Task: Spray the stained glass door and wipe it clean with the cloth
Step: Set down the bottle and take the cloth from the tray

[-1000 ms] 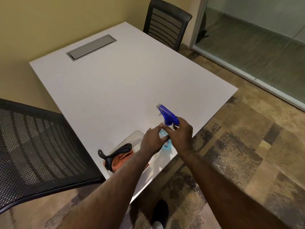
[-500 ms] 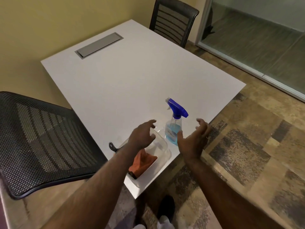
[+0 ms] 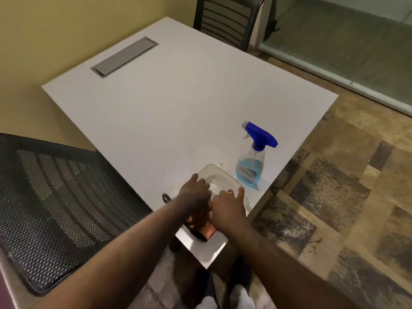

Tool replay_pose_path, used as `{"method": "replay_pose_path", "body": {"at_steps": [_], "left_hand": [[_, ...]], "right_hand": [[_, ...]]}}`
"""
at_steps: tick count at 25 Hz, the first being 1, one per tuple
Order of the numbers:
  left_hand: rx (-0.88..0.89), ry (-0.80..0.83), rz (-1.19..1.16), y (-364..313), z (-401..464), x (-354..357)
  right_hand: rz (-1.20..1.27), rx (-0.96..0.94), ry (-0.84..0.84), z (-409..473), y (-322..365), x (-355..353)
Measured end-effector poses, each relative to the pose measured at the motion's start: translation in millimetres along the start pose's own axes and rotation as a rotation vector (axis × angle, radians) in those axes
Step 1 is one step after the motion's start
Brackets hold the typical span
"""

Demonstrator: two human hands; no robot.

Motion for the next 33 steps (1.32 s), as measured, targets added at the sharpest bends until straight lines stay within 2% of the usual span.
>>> {"method": "replay_pose_path", "body": {"at_steps": [3, 9, 18, 22, 27, 30, 33], "left_hand": [[0.036, -0.024, 0.112, -4.3, 4.5, 13.1], [0.091, -0.090, 0.129, -10.7, 15.7, 16.3], [0.202, -0.333, -0.015, -14.6, 4.4, 10.8], [0.197, -0.361, -0.038, -8.1, -8.1, 6.2], [0.115, -0.534, -0.019, -3.1, -39.2, -25.2], [0.056, -0.574, -0.063, 8.0, -61.4, -42.6], [-0.016, -0.616, -0.099, 17.0, -87.3, -58.9]], "right_hand": [[-0.109, 0.082, 0.178, 0.8, 0.9, 27.9], [-0.051, 0.162, 0.168, 6.9, -1.7, 36.1], [0.097, 0.188, -0.050, 5.6, 0.8, 23.6], [0.185, 0.188, -0.126, -4.0, -1.6, 10.0], [0.247, 0.237, -0.230, -21.7, -12.5, -16.8], [0.334, 0.289, -0.293, -35.8, -18.8, -35.2], [0.301, 0.257, -0.291, -48.0, -12.3, -50.8]]}}
Point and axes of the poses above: each hand's wrist, its own z-axis towards the middle knuckle, its own x-axis out of the palm, y = z × x, the point moved 9 cm from there along z, towards the middle knuckle
